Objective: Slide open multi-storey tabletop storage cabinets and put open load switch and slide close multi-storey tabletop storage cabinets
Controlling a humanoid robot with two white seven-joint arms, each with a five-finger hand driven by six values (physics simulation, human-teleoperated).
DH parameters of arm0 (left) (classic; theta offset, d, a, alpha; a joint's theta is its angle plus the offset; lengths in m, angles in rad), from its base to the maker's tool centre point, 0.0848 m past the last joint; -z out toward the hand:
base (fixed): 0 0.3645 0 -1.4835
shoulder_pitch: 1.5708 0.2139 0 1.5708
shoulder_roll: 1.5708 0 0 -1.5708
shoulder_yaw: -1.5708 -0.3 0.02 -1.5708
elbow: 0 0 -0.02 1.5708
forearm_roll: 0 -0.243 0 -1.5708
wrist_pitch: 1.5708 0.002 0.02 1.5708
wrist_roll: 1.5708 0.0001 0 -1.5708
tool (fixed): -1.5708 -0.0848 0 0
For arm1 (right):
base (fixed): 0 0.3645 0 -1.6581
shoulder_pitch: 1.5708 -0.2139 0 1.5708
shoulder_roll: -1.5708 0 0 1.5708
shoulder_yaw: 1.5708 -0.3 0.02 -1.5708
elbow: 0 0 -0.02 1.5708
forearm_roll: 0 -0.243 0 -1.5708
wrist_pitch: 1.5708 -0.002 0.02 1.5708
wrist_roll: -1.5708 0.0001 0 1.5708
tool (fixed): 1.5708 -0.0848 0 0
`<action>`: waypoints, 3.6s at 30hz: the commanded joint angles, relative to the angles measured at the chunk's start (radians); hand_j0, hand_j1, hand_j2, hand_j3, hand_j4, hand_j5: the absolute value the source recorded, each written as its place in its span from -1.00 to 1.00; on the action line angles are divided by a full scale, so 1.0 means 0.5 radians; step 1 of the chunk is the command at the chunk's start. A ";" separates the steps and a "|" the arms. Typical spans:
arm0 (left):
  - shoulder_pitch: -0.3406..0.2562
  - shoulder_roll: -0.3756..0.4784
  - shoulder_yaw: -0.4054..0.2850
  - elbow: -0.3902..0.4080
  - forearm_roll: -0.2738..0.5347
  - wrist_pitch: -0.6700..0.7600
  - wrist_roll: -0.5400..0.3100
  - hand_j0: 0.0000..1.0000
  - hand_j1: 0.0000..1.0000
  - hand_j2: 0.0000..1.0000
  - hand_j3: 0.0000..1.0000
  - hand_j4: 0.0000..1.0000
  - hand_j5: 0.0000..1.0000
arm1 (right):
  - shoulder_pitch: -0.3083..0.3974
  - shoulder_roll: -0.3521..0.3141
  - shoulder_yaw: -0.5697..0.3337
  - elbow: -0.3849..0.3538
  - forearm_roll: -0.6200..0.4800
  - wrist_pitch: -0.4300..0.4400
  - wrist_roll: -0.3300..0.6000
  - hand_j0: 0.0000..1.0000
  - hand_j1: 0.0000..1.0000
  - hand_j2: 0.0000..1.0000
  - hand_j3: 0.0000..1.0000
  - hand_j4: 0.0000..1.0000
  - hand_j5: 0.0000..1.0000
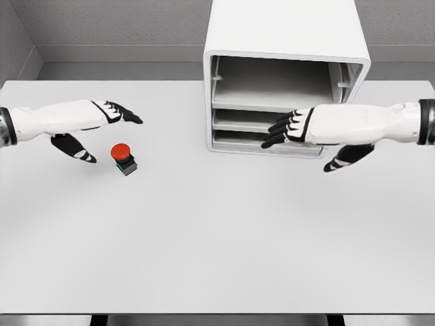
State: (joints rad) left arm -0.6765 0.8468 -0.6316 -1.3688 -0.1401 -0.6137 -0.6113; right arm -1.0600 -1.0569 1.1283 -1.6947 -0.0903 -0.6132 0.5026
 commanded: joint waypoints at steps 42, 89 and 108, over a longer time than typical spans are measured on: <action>0.003 -0.061 -0.090 0.026 -0.116 0.006 0.001 1.00 1.00 1.00 1.00 1.00 1.00 | -0.166 0.399 0.011 0.361 -0.218 0.717 0.217 1.00 1.00 1.00 1.00 1.00 1.00; 0.018 -0.135 -0.071 0.105 -0.244 0.006 0.057 -0.23 -0.23 -0.23 -0.23 -0.23 -0.23 | -0.221 0.460 0.081 0.340 -0.086 0.729 0.217 1.00 1.00 1.00 1.00 1.00 1.00; -0.040 0.101 -0.016 -0.407 0.038 0.006 0.051 -0.23 -0.23 -0.23 -0.23 -0.23 -0.23 | -0.218 0.528 0.170 0.457 -0.062 0.772 0.217 1.00 1.00 1.00 1.00 1.00 1.00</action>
State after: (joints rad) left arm -0.6964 0.8941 -0.6400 -1.5703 -0.1295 -0.6136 -0.5867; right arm -1.1689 -0.7930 1.2077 -1.4654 -0.1229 -0.2244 0.6104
